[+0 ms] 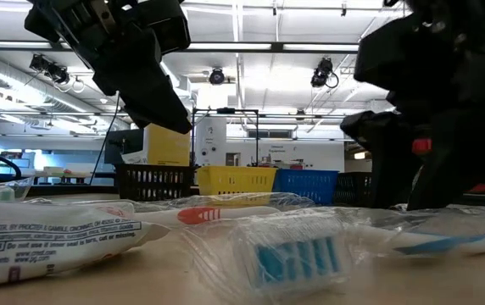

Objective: Pick & Place Travel size toiletries
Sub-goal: Put the silver nail cutter into the blue basket

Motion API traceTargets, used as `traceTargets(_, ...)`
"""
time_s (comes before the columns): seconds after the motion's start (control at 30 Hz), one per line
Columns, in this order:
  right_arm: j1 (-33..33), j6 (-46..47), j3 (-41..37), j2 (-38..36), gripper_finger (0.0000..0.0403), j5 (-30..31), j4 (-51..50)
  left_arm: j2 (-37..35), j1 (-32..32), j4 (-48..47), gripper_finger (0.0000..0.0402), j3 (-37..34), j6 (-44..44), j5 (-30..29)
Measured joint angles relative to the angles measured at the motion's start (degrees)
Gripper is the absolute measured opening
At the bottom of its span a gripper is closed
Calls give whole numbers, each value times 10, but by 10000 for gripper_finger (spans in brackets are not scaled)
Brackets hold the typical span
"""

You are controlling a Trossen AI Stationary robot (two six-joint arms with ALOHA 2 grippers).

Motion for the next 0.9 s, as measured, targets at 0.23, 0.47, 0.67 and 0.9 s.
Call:
traceTargets(0.23,-11,14,2,24,147,-13,2,0,0,0,132,0,0,0)
traceTargets(0.47,-11,30,1,25,93,-2,18,0,0,0,132,0,0,0)
traceTargets(0.67,-12,-33,8,-27,84,75,20,0,0,0,132,0,6,-1)
traceTargets(0.9,-67,-79,13,-143,84,386,25,0,0,20,132,0,15,-17)
